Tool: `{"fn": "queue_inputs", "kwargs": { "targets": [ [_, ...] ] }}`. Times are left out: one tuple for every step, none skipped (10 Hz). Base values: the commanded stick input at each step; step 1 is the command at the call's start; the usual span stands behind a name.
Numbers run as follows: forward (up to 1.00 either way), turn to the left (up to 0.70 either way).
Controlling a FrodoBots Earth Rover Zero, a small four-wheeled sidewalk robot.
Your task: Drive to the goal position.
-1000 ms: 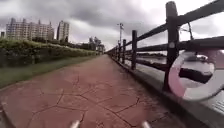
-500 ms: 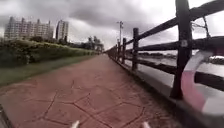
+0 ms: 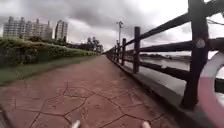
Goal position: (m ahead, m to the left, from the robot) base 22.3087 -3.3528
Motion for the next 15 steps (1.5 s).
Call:
{"fn": "queue_inputs", "kwargs": {
  "targets": [
    [0.5,0.5],
    [0.5,0.24],
    [0.5,0.04],
    [0.5,0.06],
    [0.5,0.01],
    [0.5,0.0],
    [0.5,0.11],
    [0.5,0.13],
    [0.5,0.03],
    [0.5,0.1],
    [0.5,0.05],
    [0.5,0.07],
    [0.5,0.0],
    [0.5,0.0],
    [0.5,0.0]
  ]
}}
